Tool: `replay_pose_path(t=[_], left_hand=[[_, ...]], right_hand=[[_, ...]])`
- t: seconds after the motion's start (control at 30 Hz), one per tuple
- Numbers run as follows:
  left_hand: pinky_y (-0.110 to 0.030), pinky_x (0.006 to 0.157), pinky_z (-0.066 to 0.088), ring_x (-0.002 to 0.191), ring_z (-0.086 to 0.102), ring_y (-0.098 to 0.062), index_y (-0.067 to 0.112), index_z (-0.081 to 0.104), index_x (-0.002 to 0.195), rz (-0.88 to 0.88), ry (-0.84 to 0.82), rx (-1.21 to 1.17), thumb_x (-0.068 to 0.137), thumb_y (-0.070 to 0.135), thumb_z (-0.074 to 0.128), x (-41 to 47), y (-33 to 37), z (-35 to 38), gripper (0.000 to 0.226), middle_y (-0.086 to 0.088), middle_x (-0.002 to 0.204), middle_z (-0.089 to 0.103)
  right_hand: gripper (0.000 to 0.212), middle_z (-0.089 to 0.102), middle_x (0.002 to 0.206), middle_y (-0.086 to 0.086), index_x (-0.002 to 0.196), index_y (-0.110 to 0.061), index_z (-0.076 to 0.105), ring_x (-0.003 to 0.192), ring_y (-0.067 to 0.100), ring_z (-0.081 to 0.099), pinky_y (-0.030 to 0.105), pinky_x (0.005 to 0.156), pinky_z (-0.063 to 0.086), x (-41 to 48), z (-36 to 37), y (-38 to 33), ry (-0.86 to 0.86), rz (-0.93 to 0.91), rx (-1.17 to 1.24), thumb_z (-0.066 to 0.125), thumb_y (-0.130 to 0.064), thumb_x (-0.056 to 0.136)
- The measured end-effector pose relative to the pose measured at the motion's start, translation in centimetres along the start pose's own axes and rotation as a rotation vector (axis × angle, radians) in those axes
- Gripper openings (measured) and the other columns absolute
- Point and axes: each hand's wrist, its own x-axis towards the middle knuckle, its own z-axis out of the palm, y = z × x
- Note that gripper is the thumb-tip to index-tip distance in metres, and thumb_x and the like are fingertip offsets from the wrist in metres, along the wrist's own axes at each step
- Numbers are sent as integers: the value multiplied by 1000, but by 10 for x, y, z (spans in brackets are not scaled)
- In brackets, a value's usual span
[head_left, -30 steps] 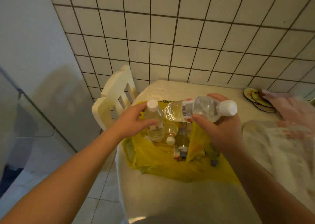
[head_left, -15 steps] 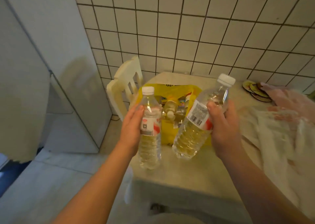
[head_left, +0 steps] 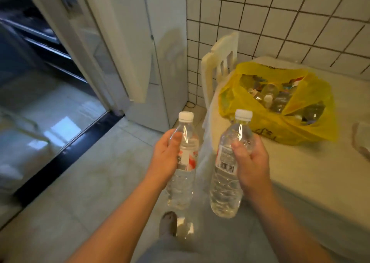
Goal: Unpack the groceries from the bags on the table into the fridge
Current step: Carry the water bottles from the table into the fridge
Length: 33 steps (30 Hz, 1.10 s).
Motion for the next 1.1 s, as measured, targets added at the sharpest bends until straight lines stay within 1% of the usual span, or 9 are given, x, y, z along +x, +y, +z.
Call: replay_pose_path(t=[0.1,0.23,0.33,0.47,0.57,0.7,0.83,0.97,1.1], left_hand=[[-14,60,50,70,68,-1,25,65,102,-24,69,-21,84,56,42,-11,-13,-51,43,6,79,72],[-15,59,53,65,67,-1,23,64,96,-49,196,-27,82,60,42,-11,-24,-133,45,4,76,71],[-14,51,50,56,66,-1,18,62,95,-67,277,-78,90,53,43,1,-32,-206,40,7,66,71],[-11,49,48,57,67,-1,14,62,100,-70,345,-98,101,40,43,25,-43,-313,32,8,67,71],[-10,51,48,61,68,0,19,62,99,-69,353,-78,102,38,44,39,-51,-385,27,6,72,71],[-9,57,49,75,70,1,30,62,103,-60,370,-47,96,48,44,67,-55,-463,27,8,88,71],[-11,59,51,80,70,3,38,60,101,-54,369,-42,84,60,41,103,-54,-517,32,14,89,71],[-13,62,53,80,71,0,33,61,101,-9,376,-51,78,63,40,157,-50,-549,43,11,89,72],[-15,61,52,76,72,-5,25,62,104,54,397,-71,82,57,43,224,-44,-571,44,8,84,73]], right_hand=[[27,70,93,-18,107,-33,57,85,6,70,21,65,55,-15,48,0,-94,-12,-11,61,-38,81],[26,68,94,-26,107,-35,56,87,0,68,15,66,54,-29,129,3,-211,-39,-21,60,-37,82],[40,69,98,-22,111,-35,56,90,4,69,19,71,55,-34,205,3,-269,-73,-24,60,-52,75],[42,69,96,-20,110,-31,55,85,3,68,18,70,54,-37,320,3,-319,-97,-28,60,-52,74],[45,70,102,-13,113,-32,55,88,10,70,26,75,58,-42,398,3,-351,-84,-37,61,-56,74],[49,69,102,-17,114,-31,55,93,10,70,25,77,58,-35,488,-1,-394,-89,-39,61,-56,73],[45,68,99,-19,112,-31,55,93,8,69,21,77,56,-13,552,-7,-416,-109,-36,61,-55,74],[45,69,94,-22,111,-29,56,88,3,68,15,73,53,30,601,-10,-406,-123,-28,60,-54,74],[48,70,95,-20,113,-25,55,87,5,69,20,76,55,92,646,-8,-392,-149,15,62,-54,74]])
